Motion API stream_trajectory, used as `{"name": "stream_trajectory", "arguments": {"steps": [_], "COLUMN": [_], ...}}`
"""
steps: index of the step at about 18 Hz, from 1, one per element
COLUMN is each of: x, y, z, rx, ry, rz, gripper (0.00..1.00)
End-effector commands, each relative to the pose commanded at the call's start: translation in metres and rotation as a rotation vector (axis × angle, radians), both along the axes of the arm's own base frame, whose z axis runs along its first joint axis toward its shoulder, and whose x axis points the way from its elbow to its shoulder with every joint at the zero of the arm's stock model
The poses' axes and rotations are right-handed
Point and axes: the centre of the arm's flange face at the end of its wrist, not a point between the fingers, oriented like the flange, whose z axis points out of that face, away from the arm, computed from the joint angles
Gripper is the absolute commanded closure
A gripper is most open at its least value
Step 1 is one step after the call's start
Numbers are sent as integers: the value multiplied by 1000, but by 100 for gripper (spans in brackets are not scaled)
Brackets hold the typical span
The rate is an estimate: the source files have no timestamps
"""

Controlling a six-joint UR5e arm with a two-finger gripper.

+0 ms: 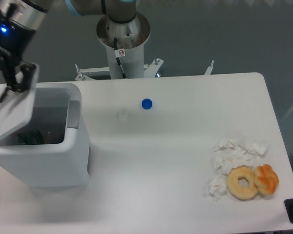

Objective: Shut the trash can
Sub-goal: 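Lower the gripper onto the raised lid and push it down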

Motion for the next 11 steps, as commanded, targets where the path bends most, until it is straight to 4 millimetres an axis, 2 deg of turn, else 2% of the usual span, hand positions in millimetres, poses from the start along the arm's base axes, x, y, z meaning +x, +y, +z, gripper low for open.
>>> {"name": "stream_trajectory", "arguments": {"steps": [8,11], "x": [-24,-26], "y": [-3,-4], "z": [-8,-12], "rx": [-16,-28], "ry": [-6,2], "rz": [43,54], "gripper": [0,0]}}
